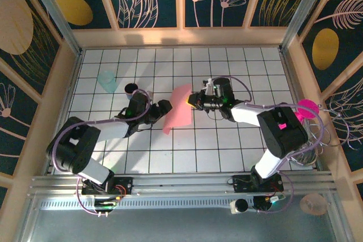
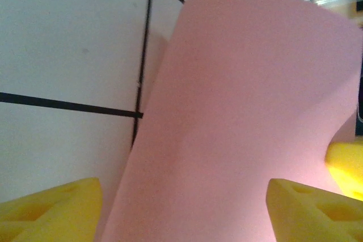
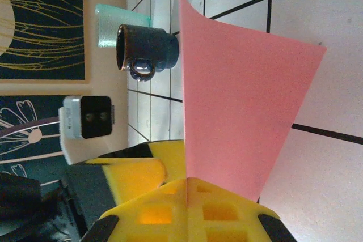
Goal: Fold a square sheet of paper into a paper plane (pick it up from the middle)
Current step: First fold in half a square sheet of paper at the center of the table.
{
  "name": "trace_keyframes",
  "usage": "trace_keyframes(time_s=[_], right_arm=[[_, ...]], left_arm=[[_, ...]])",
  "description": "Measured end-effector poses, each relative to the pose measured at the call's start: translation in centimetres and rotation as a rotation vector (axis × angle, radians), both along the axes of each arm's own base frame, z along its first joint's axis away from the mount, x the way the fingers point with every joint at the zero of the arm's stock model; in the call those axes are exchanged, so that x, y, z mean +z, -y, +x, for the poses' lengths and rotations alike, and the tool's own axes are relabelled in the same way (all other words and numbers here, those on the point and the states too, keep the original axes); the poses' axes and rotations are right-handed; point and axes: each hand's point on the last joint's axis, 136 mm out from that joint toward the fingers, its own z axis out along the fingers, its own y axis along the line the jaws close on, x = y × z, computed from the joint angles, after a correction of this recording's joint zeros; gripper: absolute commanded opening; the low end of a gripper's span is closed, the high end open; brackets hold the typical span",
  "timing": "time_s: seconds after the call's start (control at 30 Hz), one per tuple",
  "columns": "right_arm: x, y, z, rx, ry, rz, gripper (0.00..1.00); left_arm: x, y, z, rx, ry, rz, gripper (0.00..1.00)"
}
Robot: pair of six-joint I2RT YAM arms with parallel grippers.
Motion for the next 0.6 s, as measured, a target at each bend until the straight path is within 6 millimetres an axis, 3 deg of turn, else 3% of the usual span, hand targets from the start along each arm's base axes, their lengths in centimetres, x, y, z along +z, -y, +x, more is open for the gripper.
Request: trace_keyframes(time_s=[0.23, 0.6], right_arm=[[-1.7, -1.7, -0.2, 0.003, -0.063, 0.03, 0.04], [-3.2, -4.4, -0.7, 0.034, -0.107, 0.04, 0.04]], left_arm=[[0.5, -2.0, 0.3, 0.037, 0.048, 0.129, 0.83], [-0.4, -2.6, -0.1, 0.021, 0.029, 0.197, 0.82]])
